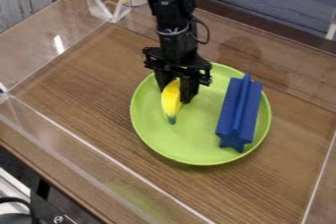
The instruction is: Put the banana in the green plate
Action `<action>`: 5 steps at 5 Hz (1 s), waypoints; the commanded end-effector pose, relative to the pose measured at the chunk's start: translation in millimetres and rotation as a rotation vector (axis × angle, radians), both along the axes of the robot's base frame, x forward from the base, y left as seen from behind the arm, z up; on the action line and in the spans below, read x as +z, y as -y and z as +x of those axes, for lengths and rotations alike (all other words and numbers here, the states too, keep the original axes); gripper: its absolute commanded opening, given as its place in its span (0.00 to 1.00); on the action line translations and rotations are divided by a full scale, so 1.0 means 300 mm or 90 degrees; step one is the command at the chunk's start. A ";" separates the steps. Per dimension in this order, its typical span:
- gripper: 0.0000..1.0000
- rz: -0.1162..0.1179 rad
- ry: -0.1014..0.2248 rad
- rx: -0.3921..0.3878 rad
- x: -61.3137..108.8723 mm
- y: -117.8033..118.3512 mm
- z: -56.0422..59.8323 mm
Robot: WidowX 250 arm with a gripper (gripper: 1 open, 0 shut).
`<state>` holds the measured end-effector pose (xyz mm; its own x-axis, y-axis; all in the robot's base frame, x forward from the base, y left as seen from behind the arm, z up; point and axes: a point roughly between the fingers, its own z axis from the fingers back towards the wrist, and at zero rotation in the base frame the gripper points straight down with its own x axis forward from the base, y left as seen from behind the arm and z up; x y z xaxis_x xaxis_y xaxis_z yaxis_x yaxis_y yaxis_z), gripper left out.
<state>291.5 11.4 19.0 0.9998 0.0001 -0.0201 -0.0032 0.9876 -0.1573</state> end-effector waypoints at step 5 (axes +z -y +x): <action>0.00 0.002 -0.030 -0.014 -0.002 0.038 -0.012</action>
